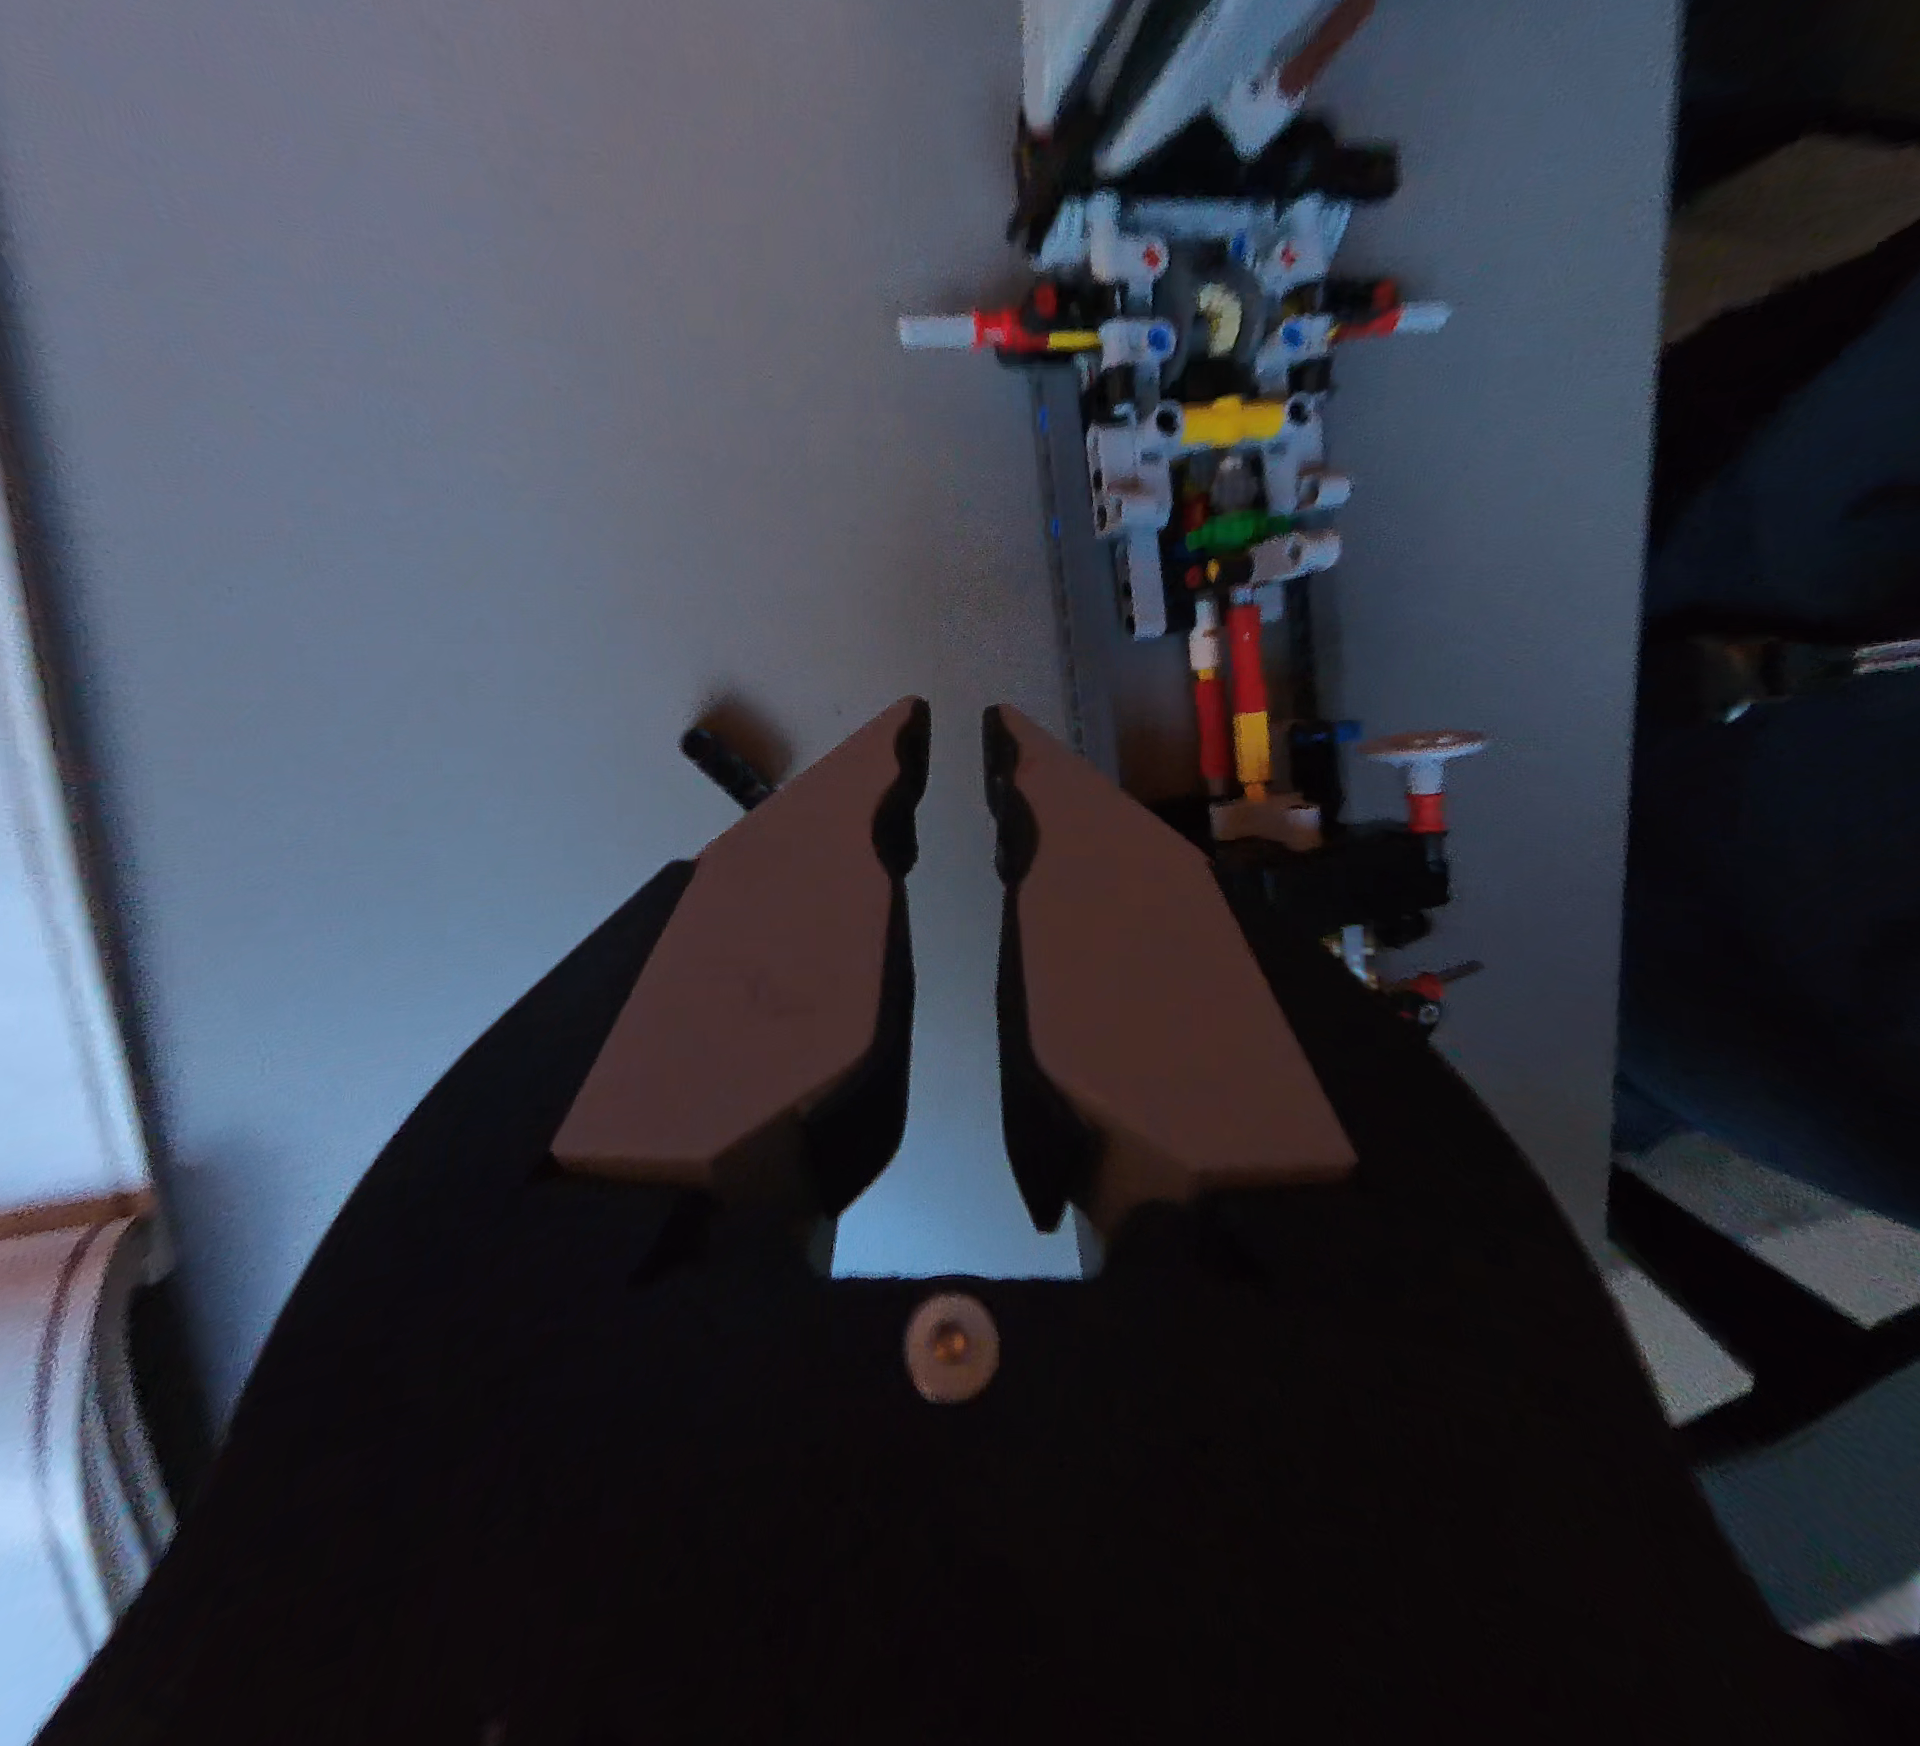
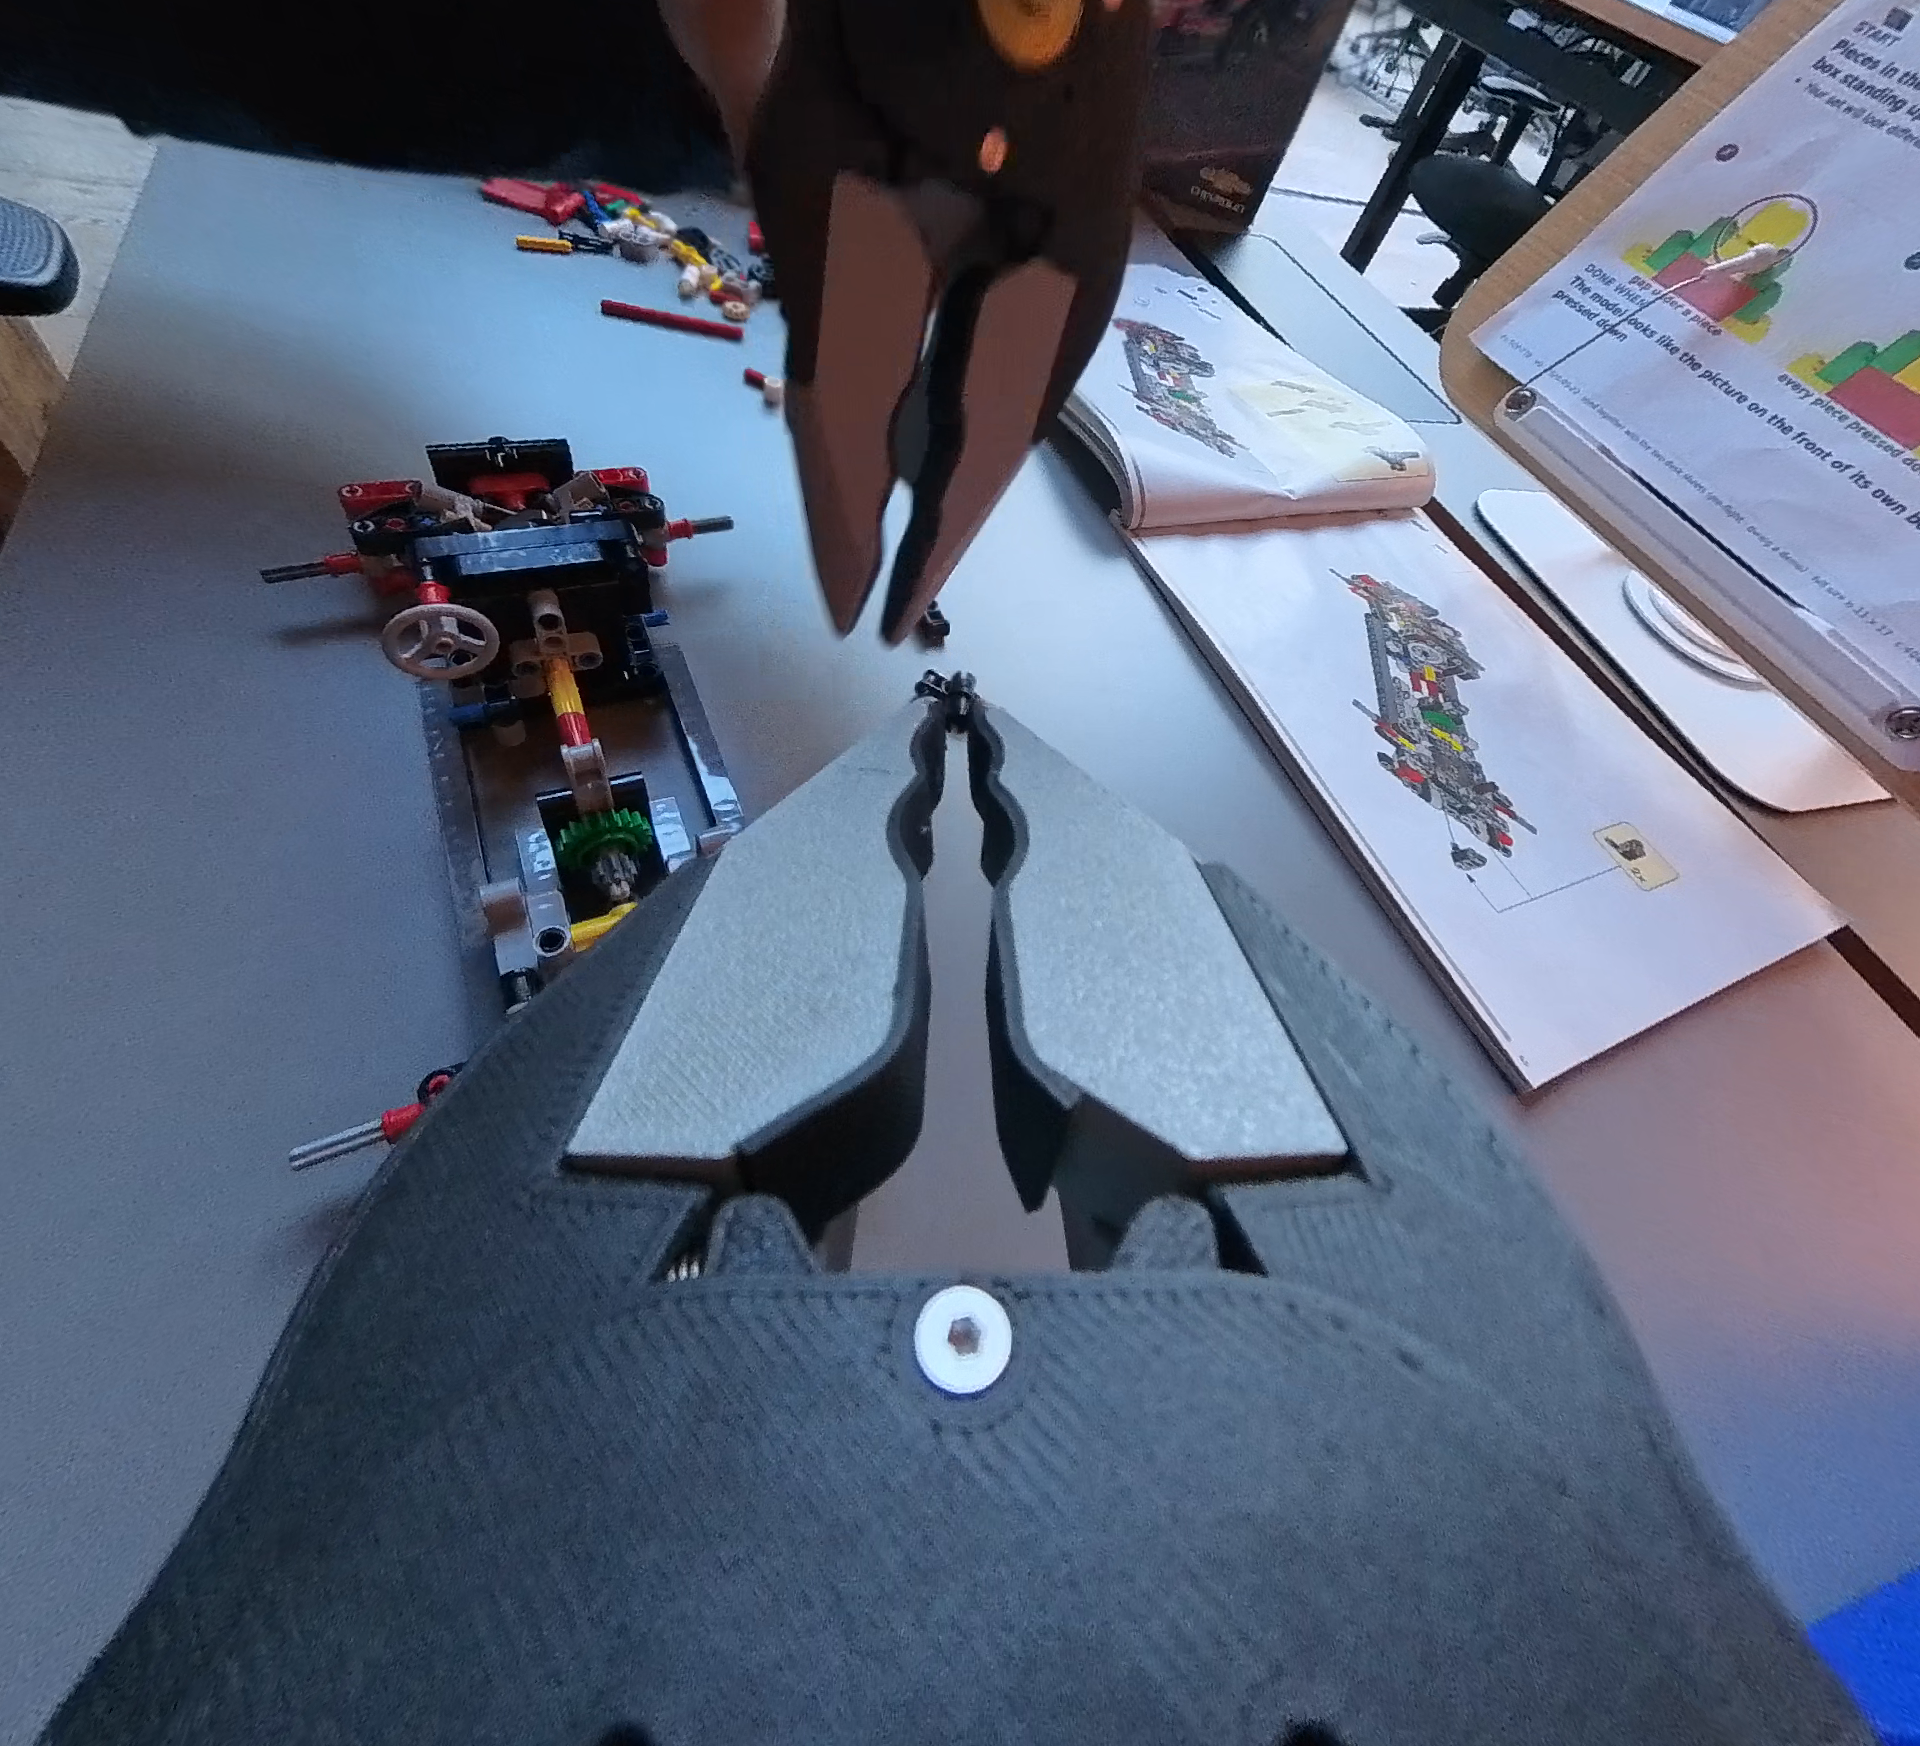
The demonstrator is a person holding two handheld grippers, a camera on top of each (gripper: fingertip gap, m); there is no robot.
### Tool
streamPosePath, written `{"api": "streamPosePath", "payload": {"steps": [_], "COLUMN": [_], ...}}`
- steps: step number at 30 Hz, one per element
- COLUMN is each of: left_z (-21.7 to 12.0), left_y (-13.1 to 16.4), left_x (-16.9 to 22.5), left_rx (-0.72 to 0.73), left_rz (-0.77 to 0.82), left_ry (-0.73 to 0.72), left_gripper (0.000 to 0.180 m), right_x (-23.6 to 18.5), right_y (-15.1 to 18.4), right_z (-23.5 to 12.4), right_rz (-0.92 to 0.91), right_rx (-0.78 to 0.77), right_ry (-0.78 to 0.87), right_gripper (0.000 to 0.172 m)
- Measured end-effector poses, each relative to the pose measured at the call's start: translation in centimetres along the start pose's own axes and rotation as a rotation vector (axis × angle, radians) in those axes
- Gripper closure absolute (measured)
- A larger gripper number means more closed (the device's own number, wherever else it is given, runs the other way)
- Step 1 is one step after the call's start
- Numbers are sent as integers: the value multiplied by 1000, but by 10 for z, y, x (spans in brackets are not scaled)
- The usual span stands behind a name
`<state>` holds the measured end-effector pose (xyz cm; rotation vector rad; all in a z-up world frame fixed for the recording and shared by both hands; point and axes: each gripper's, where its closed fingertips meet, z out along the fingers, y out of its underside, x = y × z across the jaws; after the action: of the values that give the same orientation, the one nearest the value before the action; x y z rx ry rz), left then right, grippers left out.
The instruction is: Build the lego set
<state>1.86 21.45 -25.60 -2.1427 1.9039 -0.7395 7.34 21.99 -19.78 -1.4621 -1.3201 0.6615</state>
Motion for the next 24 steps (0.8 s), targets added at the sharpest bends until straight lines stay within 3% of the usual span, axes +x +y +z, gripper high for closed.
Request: {"api": "streamPosePath", "payload": {"steps": [3, 6, 16, 24], "left_z": [-31, -42, -8, -7], "left_y": [-4, 18, 34, 32], "left_x": [-24, -45, -45, -47], "left_rx": [69, -15, -126, -140], "left_rz": [-64, -104, -85, -98], "left_ry": [-99, -195, -187, -203], "left_gripper": [173, 168, 172, 170], "right_x": [1, 1, 1, 4], "right_y": [1, 2, 6, 8], "right_z": [0, 0, 2, 1], "right_rz": [9, 14, 20, 36], "right_rx": [-1, -7, -26, -33], "right_ry": [-1, -7, -9, -5], "right_gripper": [170, 170, 170, 170]}}
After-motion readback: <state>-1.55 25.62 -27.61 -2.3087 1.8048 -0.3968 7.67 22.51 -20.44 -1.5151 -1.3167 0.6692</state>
